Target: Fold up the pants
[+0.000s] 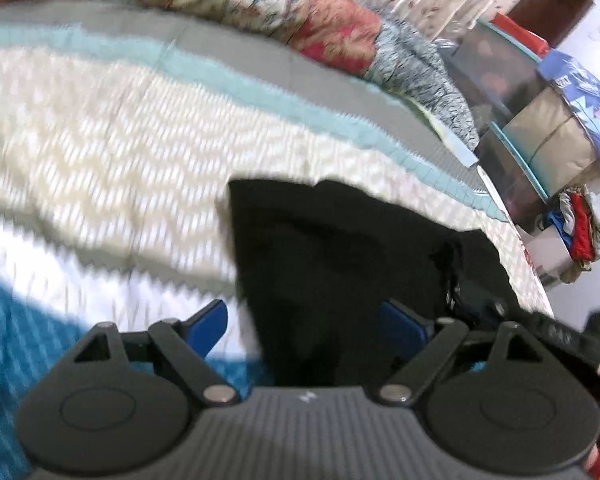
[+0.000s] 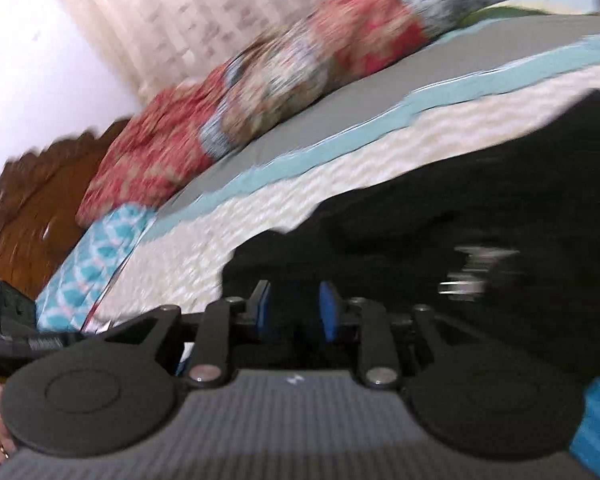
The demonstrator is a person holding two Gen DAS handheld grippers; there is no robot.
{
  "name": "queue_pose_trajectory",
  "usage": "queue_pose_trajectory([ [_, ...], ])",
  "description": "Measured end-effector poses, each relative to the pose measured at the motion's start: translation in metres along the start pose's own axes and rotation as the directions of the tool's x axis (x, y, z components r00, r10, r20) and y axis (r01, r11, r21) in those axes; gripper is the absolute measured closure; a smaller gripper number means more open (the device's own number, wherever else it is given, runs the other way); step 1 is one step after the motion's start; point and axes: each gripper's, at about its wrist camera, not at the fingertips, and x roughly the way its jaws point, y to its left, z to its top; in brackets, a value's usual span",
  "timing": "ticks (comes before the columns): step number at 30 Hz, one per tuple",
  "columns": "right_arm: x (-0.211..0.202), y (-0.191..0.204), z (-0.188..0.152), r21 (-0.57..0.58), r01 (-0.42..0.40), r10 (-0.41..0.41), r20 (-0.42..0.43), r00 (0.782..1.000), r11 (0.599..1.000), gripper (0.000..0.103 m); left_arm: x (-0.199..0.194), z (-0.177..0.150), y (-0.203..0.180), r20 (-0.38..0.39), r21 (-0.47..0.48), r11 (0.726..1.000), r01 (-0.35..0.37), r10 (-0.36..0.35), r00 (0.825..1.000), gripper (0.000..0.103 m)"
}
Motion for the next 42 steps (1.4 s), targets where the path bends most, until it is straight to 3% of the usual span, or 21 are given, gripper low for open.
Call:
queue_pose_trajectory([
  [4,-0.036,-0.030,0.004,0.080,0.096,-0.103,0.098,0.990,0.992,0.073,0.025,0.023,-0.036,-0.004,0.104,0.993,-0.060,0.061,0.998,0.017],
  [8,-0.057,-0.052,0.003,0.171,0.122,-0.149,0.156,0.976,0.978,0.073,0.060,0.025,-0.068,-0.030,0.182,0.965,-0.188,0.197,0.980,0.018],
  [14,-0.066,-0.070,-0.005,0.213,0.137,-0.173,0.161,0.972,0.968,0.072,0.069,0.008,-0.076,-0.048,0.226,0.936,-0.271,0.288,0.956,0.019],
  [21,-0.075,-0.089,0.001,0.249,0.150,-0.198,0.183,0.963,0.957,0.070,0.065,0.007,-0.066,-0.055,0.206,0.924,-0.323,0.340,0.939,0.019],
  [28,-0.083,-0.106,0.009,0.256,0.190,-0.247,0.213,0.945,0.948,0.060,0.059,0.008,-0.057,-0.051,0.188,0.917,-0.353,0.368,0.928,0.018],
  [33,-0.096,-0.127,0.017,0.303,0.254,-0.339,0.270,0.901,0.918,0.041,0.049,0.010,-0.050,-0.040,0.172,0.914,-0.367,0.378,0.925,0.017],
  [37,-0.106,-0.145,0.027,0.335,0.309,-0.410,0.294,0.863,0.890,0.030,0.030,0.013,-0.035,-0.011,0.123,0.929,-0.350,0.354,0.935,0.000],
  [42,-0.105,-0.168,0.048,0.314,0.329,-0.420,0.286,0.861,0.891,0.023,0.027,0.020,-0.004,-0.049,0.010,0.957,-0.289,0.290,0.956,0.000],
])
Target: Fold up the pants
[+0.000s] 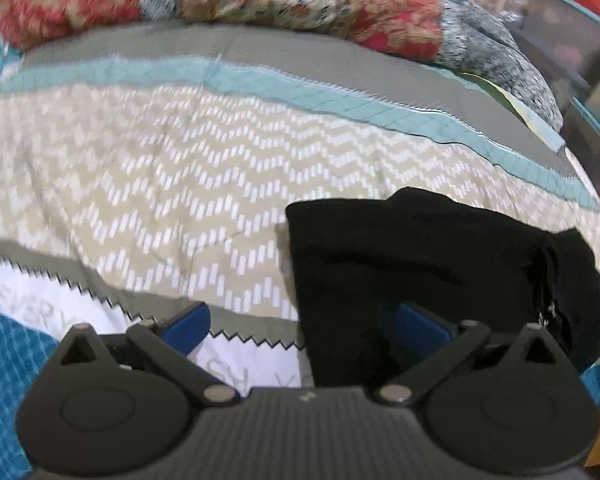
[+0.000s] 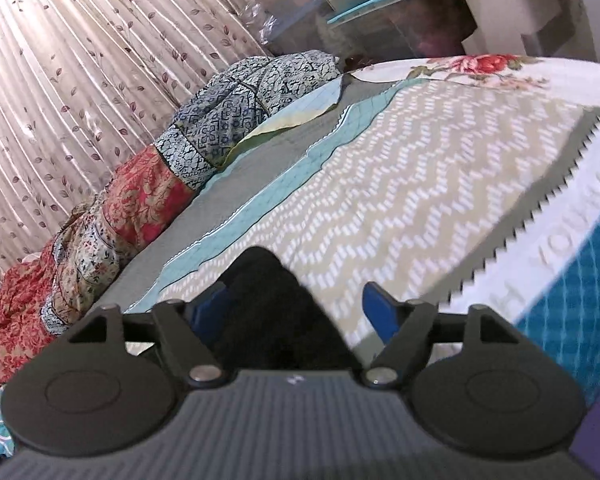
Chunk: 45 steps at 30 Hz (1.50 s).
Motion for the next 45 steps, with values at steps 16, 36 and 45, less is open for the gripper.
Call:
queue_pose_trajectory([
  [16,0.115,0.022,0.027,-0.175,-0.147,0.082,-0.330,0.940,0.974,0.021,0.069,0.017,-0.005,-0.042,-0.066,0.989,0.130,-0.133,0.990,0.000],
  [36,0.004,0.100,0.004,-0.224,-0.265,0.242,-0.127,0.962,0.938,0.084,-0.036,0.031,-0.012,0.198,0.113,0.989,0.093,-0.114,0.974,0.084],
  [45,-0.033,0.160,-0.004,-0.170,-0.445,0.432,-0.109,0.895,0.879,0.084,-0.119,0.079,0.048,0.281,0.062,0.997,-0.051,0.032,0.959,0.085],
])
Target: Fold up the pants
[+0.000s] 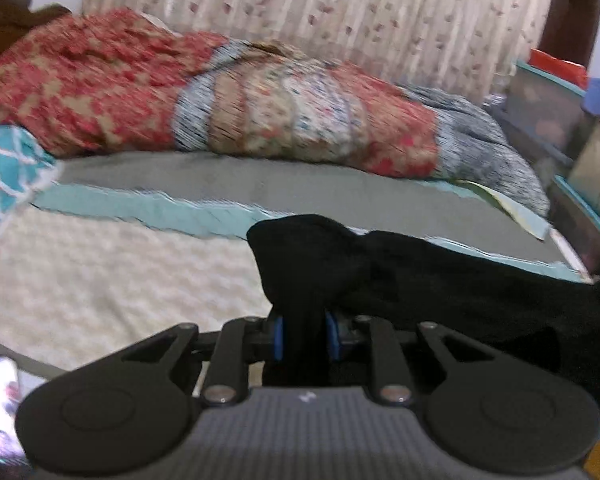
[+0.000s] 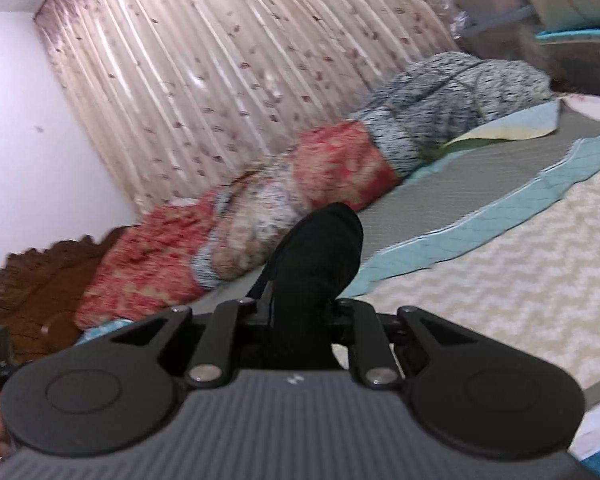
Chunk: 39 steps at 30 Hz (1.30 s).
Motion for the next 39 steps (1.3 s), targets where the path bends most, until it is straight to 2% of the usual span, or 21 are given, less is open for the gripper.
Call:
queue_pose_trajectory([
  [4,0.027,0.000,-0.014,0.025,0.022,-0.021,-0.043,0.999,0.999,0.084,0.027,0.010,0.012,-0.029,0.044,0.995,-0.085,0.086,0.996,0.083],
  [6,0.049,-0.009,-0.025,0.044,0.067,-0.064,-0.074,0.995,0.997,0.083,0.063,0.007,0.012,-0.077,0.081,0.992,-0.097,0.103,0.992,0.077],
  [7,0.066,-0.017,-0.033,0.026,0.115,-0.112,-0.095,0.989,0.993,0.082,0.079,0.001,0.010,-0.091,0.108,0.989,-0.105,0.115,0.989,0.069],
  [8,0.083,-0.025,-0.041,0.003,0.173,-0.171,-0.124,0.977,0.985,0.077,0.097,-0.007,0.008,-0.104,0.141,0.981,-0.134,0.150,0.983,0.065],
  [10,0.112,-0.048,-0.056,-0.006,0.303,-0.298,-0.214,0.930,0.953,0.075,0.119,-0.024,0.004,-0.146,0.183,0.960,-0.210,0.238,0.960,0.065],
  [11,0.117,-0.058,-0.061,0.012,0.371,-0.357,-0.245,0.901,0.928,0.072,0.120,-0.032,0.005,-0.161,0.172,0.965,-0.198,0.226,0.961,0.063],
  [12,0.111,-0.067,-0.066,0.063,0.385,-0.360,-0.244,0.901,0.921,0.065,0.115,-0.038,0.007,-0.159,0.150,0.975,-0.165,0.188,0.969,0.058],
  [13,0.100,-0.072,-0.069,0.115,0.354,-0.322,-0.227,0.919,0.928,0.059,0.110,-0.043,0.011,-0.157,0.132,0.982,-0.137,0.157,0.975,0.046],
  [14,0.089,-0.078,-0.069,0.157,0.321,-0.286,-0.207,0.935,0.934,0.048,0.104,-0.049,0.015,-0.151,0.113,0.985,-0.130,0.146,0.978,0.039],
  [17,0.062,-0.086,-0.071,0.188,0.293,-0.261,-0.177,0.949,0.937,0.044,0.100,-0.063,0.030,-0.178,0.051,0.994,-0.102,0.109,0.978,0.037],
  [18,0.057,-0.090,-0.074,0.214,0.272,-0.235,-0.183,0.955,0.938,0.043,0.103,-0.066,0.034,-0.188,0.036,0.993,-0.111,0.116,0.975,0.038],
  [19,0.054,-0.093,-0.077,0.243,0.263,-0.220,-0.189,0.957,0.934,0.043,0.106,-0.069,0.038,-0.195,0.026,0.992,-0.122,0.125,0.973,0.045],
  [20,0.051,-0.095,-0.083,0.273,0.264,-0.215,-0.196,0.957,0.925,0.043,0.110,-0.073,0.041,-0.208,0.016,0.992,-0.129,0.129,0.970,0.060],
  [21,0.049,-0.092,-0.091,0.296,0.271,-0.218,-0.201,0.955,0.916,0.042,0.114,-0.079,0.041,-0.228,0.010,0.991,-0.130,0.129,0.965,0.065],
  [22,0.045,-0.090,-0.099,0.319,0.271,-0.214,-0.203,0.956,0.908,0.042,0.116,-0.086,0.037,-0.229,0.035,0.989,-0.146,0.151,0.962,0.065],
  [24,0.043,-0.088,-0.113,0.356,0.238,-0.175,-0.201,0.964,0.903,0.043,0.116,-0.095,0.017,-0.181,0.169,0.964,-0.203,0.233,0.956,0.065],
  [26,0.039,-0.075,-0.120,0.322,0.238,-0.181,-0.199,0.963,0.916,0.045,0.116,-0.094,0.008,-0.179,0.202,0.953,-0.228,0.264,0.948,0.066],
  [28,0.038,-0.072,-0.118,0.294,0.260,-0.205,-0.207,0.957,0.920,0.055,0.117,-0.086,0.014,-0.210,0.157,0.963,-0.219,0.249,0.946,0.068],
  [30,0.039,-0.075,-0.118,0.329,0.288,-0.224,-0.217,0.950,0.899,0.079,0.115,-0.078,0.020,-0.236,0.088,0.976,-0.198,0.214,0.948,0.078],
  [33,0.034,-0.080,-0.114,0.367,0.308,-0.241,-0.218,0.946,0.878,0.084,0.098,-0.069,0.009,-0.222,0.066,0.982,-0.175,0.185,0.957,0.085],
  [39,0.012,-0.043,-0.082,0.299,0.290,-0.270,-0.107,0.957,0.909,0.085,0.052,-0.056,-0.014,-0.167,0.048,0.995,-0.087,0.094,0.982,0.086],
])
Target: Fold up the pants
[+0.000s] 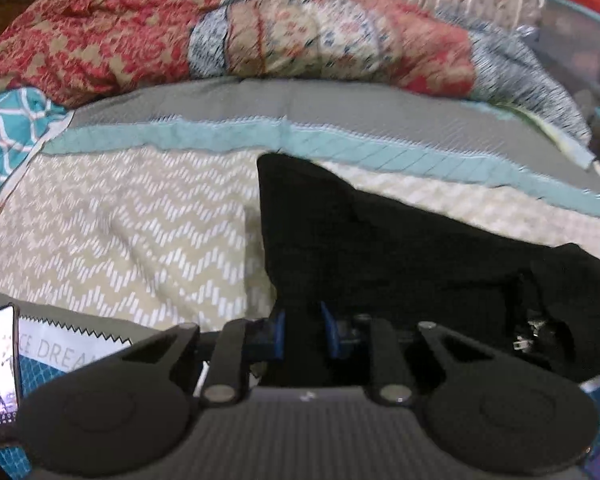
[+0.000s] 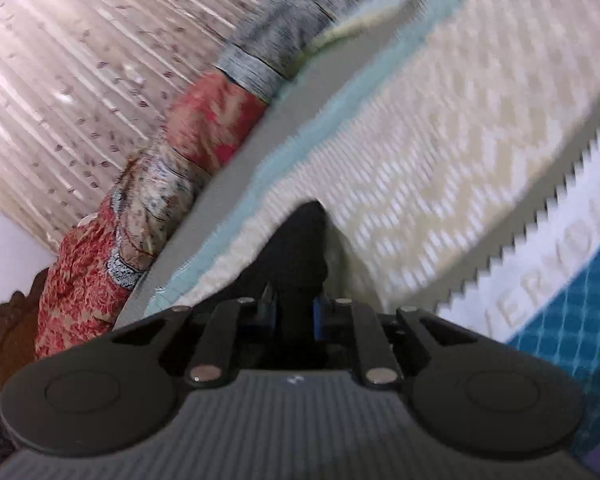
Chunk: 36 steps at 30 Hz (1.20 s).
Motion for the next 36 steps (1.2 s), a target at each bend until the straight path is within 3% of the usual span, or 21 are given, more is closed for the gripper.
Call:
queue_pose_trajectory([
  [3,-0.009,0.018,0.002,-0.108,0.026,-0.023,0.028,0.999,0.994,0.085,0.008,-0.010,0.003,-0.034,-0.001,1.000,0.003,-0.003,0.999,0.085],
  [5,-0.005,0.013,-0.002,-0.126,0.056,-0.054,0.023,0.998,0.990,0.085,0.027,-0.024,0.006,-0.080,0.010,0.998,-0.055,0.056,0.995,0.084],
  [7,0.008,-0.001,-0.009,-0.085,0.109,-0.111,-0.013,0.994,0.990,0.084,0.044,-0.036,0.011,-0.107,0.017,0.995,-0.100,0.101,0.989,0.075],
  [10,0.020,-0.027,-0.017,-0.003,0.141,-0.141,-0.076,0.987,0.990,0.073,0.046,-0.044,0.022,-0.087,-0.005,0.989,-0.146,0.145,0.986,0.062],
  [12,0.017,-0.040,-0.019,0.077,0.122,-0.116,-0.082,0.990,0.990,0.054,0.038,-0.042,0.028,-0.075,-0.032,0.990,-0.139,0.136,0.988,0.050],
  [13,0.016,-0.047,-0.020,0.120,0.093,-0.084,-0.078,0.993,0.988,0.052,0.034,-0.040,0.031,-0.068,-0.043,0.990,-0.135,0.132,0.989,0.044],
  [17,0.016,-0.047,-0.020,0.130,0.075,-0.065,-0.083,0.994,0.989,0.050,0.006,-0.038,0.051,-0.024,-0.139,0.984,-0.112,0.110,0.994,0.040],
  [19,0.021,-0.041,-0.020,0.111,0.059,-0.047,-0.104,0.993,0.992,0.053,-0.008,-0.036,0.061,0.007,-0.190,0.976,-0.105,0.109,0.994,0.040],
  [21,0.025,-0.029,-0.023,0.063,0.055,-0.047,-0.125,0.991,0.996,0.080,-0.021,-0.033,0.065,0.037,-0.221,0.971,-0.092,0.102,0.994,0.040],
  [22,0.025,-0.022,-0.022,0.030,0.058,-0.053,-0.127,0.990,0.998,0.081,-0.025,-0.030,0.066,0.049,-0.224,0.971,-0.081,0.094,0.994,0.040],
  [25,0.017,0.005,-0.023,-0.073,0.034,-0.040,-0.087,0.995,0.997,0.083,-0.038,-0.016,0.048,0.093,-0.174,0.985,-0.013,0.029,0.995,0.040],
  [27,0.012,0.032,-0.025,-0.183,0.010,-0.020,-0.057,0.998,0.983,0.084,-0.044,-0.002,0.023,0.116,-0.093,0.993,0.067,-0.056,0.992,0.038],
  [28,0.010,0.045,-0.028,-0.238,0.002,-0.014,-0.048,0.999,0.971,0.084,-0.047,0.003,0.009,0.125,-0.055,0.993,0.102,-0.095,0.988,0.035],
  [29,0.009,0.059,-0.033,-0.303,-0.004,-0.008,-0.040,0.999,0.953,0.084,-0.049,0.010,-0.008,0.135,-0.006,0.990,0.144,-0.142,0.981,0.024],
  [31,0.011,0.080,-0.045,-0.403,-0.010,-0.004,-0.032,0.999,0.915,0.084,-0.051,0.021,-0.043,0.138,0.080,0.972,0.219,-0.228,0.964,0.008],
  [34,0.018,0.096,-0.062,-0.509,0.000,-0.016,-0.028,0.999,0.861,0.084,-0.044,0.035,-0.099,0.102,0.191,0.924,0.331,-0.354,0.930,0.003],
  [36,0.021,0.098,-0.068,-0.549,0.004,-0.026,-0.031,0.999,0.836,0.084,-0.030,0.044,-0.137,0.056,0.230,0.908,0.349,-0.370,0.927,0.000],
])
